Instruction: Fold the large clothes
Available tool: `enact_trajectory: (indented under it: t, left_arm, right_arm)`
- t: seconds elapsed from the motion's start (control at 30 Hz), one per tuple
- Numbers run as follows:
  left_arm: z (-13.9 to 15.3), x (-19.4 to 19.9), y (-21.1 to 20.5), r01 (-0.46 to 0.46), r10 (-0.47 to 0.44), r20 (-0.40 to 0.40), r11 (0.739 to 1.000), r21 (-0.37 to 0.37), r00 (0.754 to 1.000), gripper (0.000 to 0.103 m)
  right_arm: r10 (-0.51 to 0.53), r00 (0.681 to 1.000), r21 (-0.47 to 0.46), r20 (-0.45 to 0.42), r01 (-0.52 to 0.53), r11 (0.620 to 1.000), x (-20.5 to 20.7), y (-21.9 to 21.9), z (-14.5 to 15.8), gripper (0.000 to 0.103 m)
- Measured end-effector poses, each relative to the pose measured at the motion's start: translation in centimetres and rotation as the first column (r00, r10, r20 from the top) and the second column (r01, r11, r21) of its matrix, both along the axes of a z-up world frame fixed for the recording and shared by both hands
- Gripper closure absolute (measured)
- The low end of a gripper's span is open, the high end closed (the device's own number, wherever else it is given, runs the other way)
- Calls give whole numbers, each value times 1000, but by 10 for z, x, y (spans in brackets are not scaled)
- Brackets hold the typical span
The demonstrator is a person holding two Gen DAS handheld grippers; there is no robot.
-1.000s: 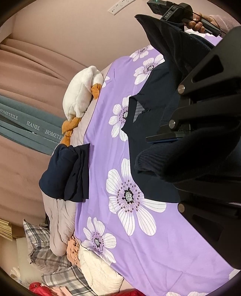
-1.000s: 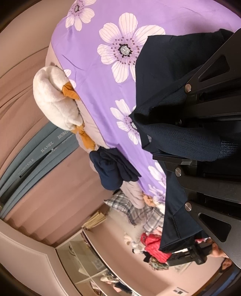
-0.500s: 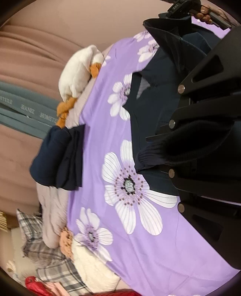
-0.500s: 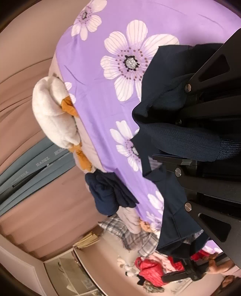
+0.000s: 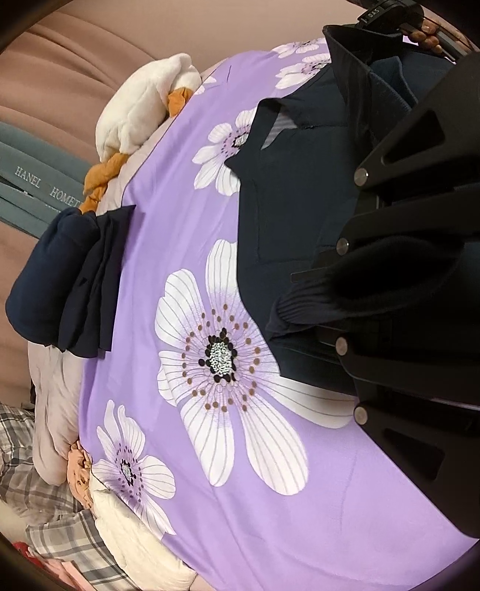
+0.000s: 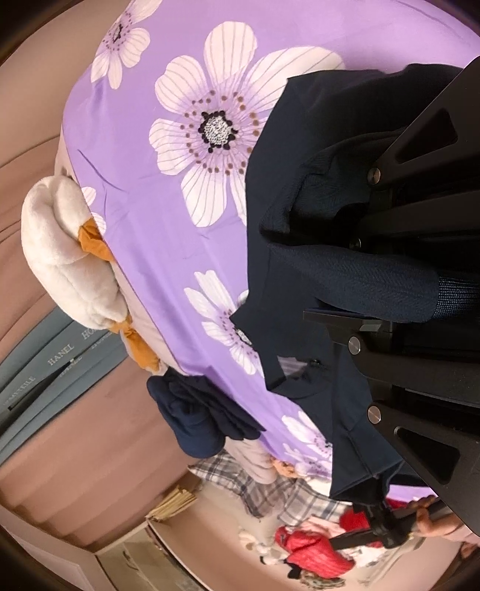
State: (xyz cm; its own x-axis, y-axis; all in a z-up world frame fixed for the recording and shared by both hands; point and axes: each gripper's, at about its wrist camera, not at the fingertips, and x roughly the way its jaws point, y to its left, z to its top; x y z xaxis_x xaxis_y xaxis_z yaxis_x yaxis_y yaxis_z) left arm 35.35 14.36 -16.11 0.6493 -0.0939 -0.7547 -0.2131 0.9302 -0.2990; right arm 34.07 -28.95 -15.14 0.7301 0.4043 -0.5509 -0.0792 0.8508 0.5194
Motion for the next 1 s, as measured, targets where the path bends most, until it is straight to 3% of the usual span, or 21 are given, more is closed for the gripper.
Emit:
enact_trajectory:
  t: [0.37, 0.57, 1.0]
  left_arm:
    - [-6, 56, -7, -3, 6, -82, 999, 33, 997, 89]
    - [-12, 81, -19, 5, 6, -126, 996, 88, 992, 89]
    - [-19, 99, -33, 39, -11, -143, 981, 191, 990, 88]
  right_arm:
    - [-23, 997, -4, -72, 23, 1000, 36, -5, -4, 91]
    - [-47, 990, 23, -130, 51, 998, 55, -14, -10, 91]
    - [-64, 969, 89, -237, 88, 992, 70, -30, -26, 91]
